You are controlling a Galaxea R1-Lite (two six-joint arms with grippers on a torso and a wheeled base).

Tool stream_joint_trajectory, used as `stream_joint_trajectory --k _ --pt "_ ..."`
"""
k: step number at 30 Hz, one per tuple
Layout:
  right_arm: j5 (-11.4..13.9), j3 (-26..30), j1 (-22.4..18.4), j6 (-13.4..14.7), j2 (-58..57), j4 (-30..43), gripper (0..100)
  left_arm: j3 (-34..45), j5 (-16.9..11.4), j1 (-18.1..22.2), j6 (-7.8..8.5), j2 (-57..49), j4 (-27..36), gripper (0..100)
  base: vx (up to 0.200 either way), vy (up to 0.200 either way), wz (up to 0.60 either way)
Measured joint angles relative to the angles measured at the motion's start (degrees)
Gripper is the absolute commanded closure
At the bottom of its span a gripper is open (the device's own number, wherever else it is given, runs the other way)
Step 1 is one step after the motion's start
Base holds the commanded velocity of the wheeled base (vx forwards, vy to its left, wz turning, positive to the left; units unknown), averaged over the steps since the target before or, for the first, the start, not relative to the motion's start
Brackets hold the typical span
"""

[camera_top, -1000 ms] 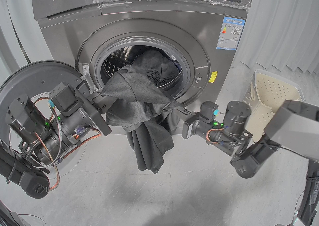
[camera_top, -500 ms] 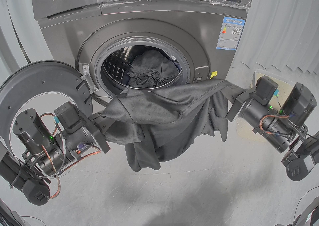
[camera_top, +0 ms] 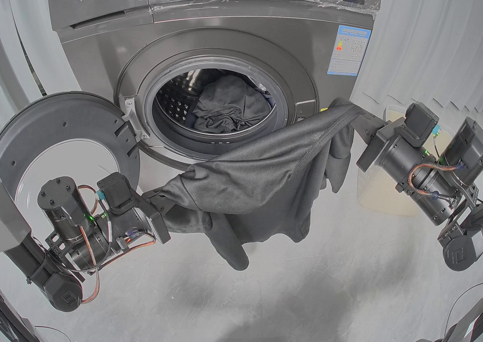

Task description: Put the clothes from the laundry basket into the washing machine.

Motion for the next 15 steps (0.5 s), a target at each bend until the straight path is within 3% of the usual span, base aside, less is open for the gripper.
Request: stream_joint_trajectory --k 11,12,15 --pt "0.04 1.49 2.36 0.00 0.11 0.13 100 1.44 -0.30 -0.35 -0.04 5.24 0.02 100 0.000 0.000 0.00" --pt "0.04 1.62 2.69 0.00 0.13 0.16 100 1.24 -0.35 -0.38 -0.06 5.96 0.02 0 0.000 0.000 0.00" --pt "0.04 2.29 3.88 0.00 0.41 0.16 100 0.17 -0.61 -0.46 -0.23 8.74 0.00 0 0.000 0.000 0.00"
